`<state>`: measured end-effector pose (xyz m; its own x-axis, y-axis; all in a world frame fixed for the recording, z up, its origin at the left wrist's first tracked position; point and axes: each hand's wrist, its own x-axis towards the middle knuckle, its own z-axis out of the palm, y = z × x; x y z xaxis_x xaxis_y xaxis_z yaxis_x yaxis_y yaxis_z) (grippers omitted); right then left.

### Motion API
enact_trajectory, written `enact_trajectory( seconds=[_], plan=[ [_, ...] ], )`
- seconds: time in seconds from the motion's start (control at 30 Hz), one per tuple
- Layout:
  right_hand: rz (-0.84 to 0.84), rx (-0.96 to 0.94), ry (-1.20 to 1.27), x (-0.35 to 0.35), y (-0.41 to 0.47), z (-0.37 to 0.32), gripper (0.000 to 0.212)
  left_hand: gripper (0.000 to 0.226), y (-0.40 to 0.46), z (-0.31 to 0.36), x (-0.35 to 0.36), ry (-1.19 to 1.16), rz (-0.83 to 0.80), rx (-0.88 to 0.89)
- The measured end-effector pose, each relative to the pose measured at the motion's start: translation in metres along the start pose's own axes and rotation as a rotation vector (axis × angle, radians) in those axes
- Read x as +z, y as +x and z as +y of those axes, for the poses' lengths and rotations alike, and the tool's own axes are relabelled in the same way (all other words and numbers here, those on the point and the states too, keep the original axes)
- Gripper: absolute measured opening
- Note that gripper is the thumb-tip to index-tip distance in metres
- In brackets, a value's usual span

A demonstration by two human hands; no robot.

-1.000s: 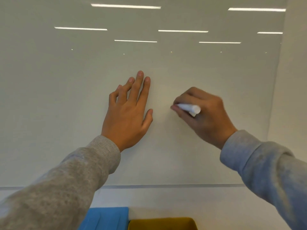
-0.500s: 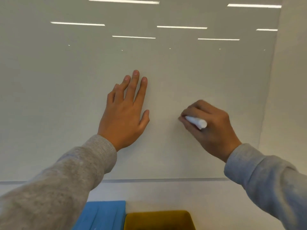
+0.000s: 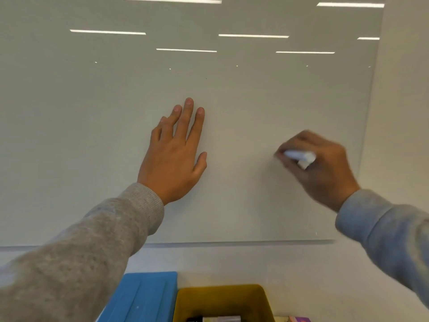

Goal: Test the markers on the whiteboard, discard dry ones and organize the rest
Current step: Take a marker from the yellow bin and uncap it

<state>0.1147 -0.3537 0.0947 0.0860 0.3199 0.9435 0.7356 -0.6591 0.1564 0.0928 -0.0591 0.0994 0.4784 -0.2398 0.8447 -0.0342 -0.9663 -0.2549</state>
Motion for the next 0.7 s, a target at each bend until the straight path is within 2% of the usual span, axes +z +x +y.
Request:
enact_trajectory(
  seconds=[0.07,0.1,0.27,0.43,0.47,0.57,0.7],
  plan=[
    [0.11,0.09,-0.029,-0.008,0.008,0.006,0.012,0.078,-0.001,0.0,-0.001,-0.003,-0.012,0.002],
    [0.105,0.104,-0.036,-0.006,0.005,0.005,0.012,0.078,-0.001,0.0,-0.001,-0.002,-0.018,0.001],
    [-0.195,0.065,0.028,0.007,-0.041,-0.01,0.016,0.078,-0.002,0.002,-0.008,-0.001,-0.047,0.0],
    [-0.183,0.237,0.092,-0.006,-0.034,-0.02,0.009,0.08,-0.001,0.003,-0.023,-0.017,-0.122,0.022],
    [-0.19,0.296,0.131,-0.009,-0.03,-0.024,0.012,0.08,-0.002,0.002,-0.025,-0.018,-0.134,0.03],
    [-0.152,0.501,0.317,-0.016,-0.016,-0.041,0.042,0.077,-0.002,0.0,-0.037,-0.053,-0.172,0.035],
    [-0.019,0.628,0.493,-0.017,-0.005,-0.07,0.067,0.06,-0.018,0.009,-0.05,-0.226,-0.192,0.019]
  ],
)
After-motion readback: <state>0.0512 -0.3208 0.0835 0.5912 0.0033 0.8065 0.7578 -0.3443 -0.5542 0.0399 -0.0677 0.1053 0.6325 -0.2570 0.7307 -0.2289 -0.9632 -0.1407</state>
